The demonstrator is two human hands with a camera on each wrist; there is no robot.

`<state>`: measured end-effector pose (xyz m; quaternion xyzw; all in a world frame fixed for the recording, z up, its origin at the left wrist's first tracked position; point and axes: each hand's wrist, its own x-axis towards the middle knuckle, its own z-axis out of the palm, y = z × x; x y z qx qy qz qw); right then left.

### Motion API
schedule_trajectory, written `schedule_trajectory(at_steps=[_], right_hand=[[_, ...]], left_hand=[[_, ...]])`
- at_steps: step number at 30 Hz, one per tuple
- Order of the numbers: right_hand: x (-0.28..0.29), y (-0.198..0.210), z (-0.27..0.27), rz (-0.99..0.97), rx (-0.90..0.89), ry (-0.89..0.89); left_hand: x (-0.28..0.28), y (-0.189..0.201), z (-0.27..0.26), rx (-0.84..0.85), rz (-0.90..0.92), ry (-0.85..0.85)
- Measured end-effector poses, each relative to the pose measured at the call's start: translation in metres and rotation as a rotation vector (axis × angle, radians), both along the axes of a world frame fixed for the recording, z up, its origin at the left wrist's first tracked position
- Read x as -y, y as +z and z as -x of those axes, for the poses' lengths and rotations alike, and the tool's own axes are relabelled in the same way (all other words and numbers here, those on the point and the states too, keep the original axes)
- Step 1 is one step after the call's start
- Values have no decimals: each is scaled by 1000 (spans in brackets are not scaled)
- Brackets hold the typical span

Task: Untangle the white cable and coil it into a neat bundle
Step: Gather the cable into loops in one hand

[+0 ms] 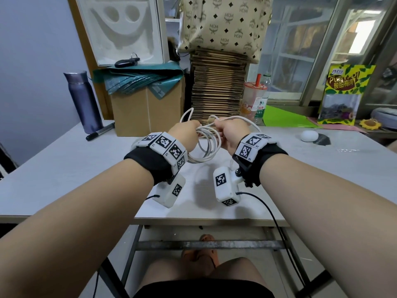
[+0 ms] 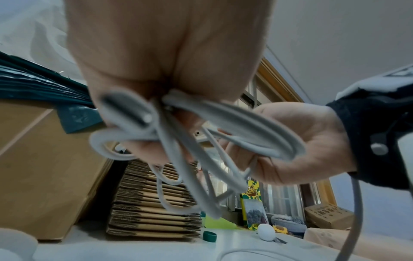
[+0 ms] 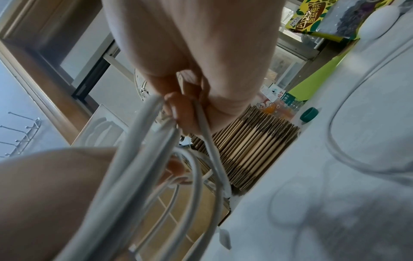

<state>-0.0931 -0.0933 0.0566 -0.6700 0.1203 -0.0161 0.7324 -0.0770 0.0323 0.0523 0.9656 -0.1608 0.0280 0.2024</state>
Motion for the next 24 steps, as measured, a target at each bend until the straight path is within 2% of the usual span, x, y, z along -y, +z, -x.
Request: schedule_trajectory(at_steps=[3,6,9,12,17,21,24], right_hand=[[4,-8,0,104,91,-41],[6,-6,6,13,123,66],[6,-2,10,-119,104,110],[5,-3,9,-113,79,91],[5,-12,6,-68,53,111],[5,-16,5,-16,-35,117],[1,-14,8,4,-8,151]], left_hand=[[-2,1,-1,42,59,29],[-4,0,-5,60,192,47],[-6,-1,-11,-45,503,46],[-11,-1,-9,-183,845,58],[-13,0,-2,-265,1063,-18],[-13,1,0,-382,1324,-74],[-10,3,2,-451,1411,-127]])
